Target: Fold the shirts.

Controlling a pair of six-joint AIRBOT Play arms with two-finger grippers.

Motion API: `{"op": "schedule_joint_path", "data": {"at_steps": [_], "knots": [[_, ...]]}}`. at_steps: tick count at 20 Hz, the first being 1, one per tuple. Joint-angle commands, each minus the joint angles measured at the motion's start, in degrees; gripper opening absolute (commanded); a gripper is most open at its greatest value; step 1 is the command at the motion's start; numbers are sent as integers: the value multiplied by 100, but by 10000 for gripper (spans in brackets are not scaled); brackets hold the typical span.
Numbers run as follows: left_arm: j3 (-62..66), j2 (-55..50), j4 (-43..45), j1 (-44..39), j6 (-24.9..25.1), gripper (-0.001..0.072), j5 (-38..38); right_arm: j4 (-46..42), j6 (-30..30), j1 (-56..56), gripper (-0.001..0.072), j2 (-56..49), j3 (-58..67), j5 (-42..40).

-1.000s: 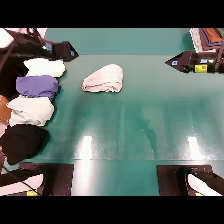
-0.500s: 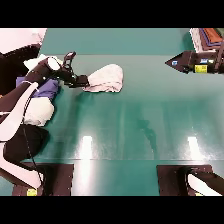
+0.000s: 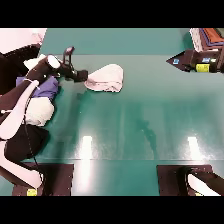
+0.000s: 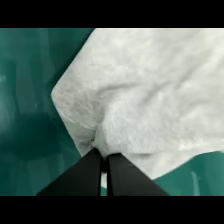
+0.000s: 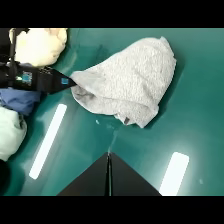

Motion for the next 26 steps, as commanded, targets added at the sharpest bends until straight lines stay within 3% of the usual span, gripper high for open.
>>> {"op": "schedule_joint_path", "data": {"at_steps": [1, 6, 9, 14, 19, 26], "knots": [[966, 671, 164, 13, 48, 20, -485, -289, 0, 2, 10, 404, 7, -352], [2524, 2306, 70, -319, 350, 21, -656, -1449, 4, 4, 10, 852, 909, -264], [2675, 3038, 57, -955, 553, 21, -527, -1659, 4, -7, 11, 761, 1543, -42], [2564, 3204, 234, -1974, 640, 21, -960, -1648, 2, -7, 11, 286, 2253, 741], [1014, 3016, 234, -1974, 323, 21, -1657, -1639, 7, -7, 10, 116, 2277, 922], [-1757, 2841, -271, -1974, 354, 22, -1746, -1646, 7, -9, 10, 114, 2277, 929]]}}
